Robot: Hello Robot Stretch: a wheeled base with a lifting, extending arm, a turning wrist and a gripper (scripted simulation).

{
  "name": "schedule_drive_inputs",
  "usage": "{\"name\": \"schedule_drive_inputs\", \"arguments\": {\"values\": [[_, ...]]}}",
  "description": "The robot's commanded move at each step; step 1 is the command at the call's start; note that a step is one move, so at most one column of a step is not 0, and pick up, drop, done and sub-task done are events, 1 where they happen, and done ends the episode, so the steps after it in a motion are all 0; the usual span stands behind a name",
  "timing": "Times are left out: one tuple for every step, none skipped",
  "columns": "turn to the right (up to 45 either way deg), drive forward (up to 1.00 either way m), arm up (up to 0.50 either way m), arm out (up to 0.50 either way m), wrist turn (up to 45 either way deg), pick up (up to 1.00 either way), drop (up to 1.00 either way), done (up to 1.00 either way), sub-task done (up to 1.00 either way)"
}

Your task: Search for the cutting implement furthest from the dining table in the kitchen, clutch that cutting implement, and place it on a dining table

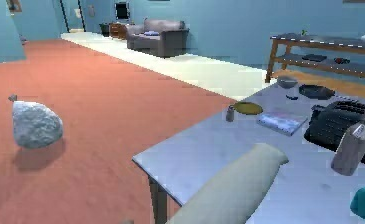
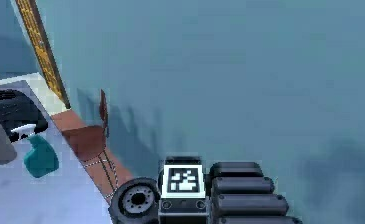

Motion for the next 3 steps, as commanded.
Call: {"name": "schedule_drive_inputs", "arguments": {"values": [[-33.0, 0.00, 0.00, 0.00, 0.0, 0.00, 0.00, 0.00, 0.00], [0.0, 0.90, 0.00, 0.00, 0.0, 0.00, 0.00, 0.00, 0.00], [45.0, 0.00, 0.00, 0.00, 0.0, 0.00, 0.00, 0.00, 0.00]]}}
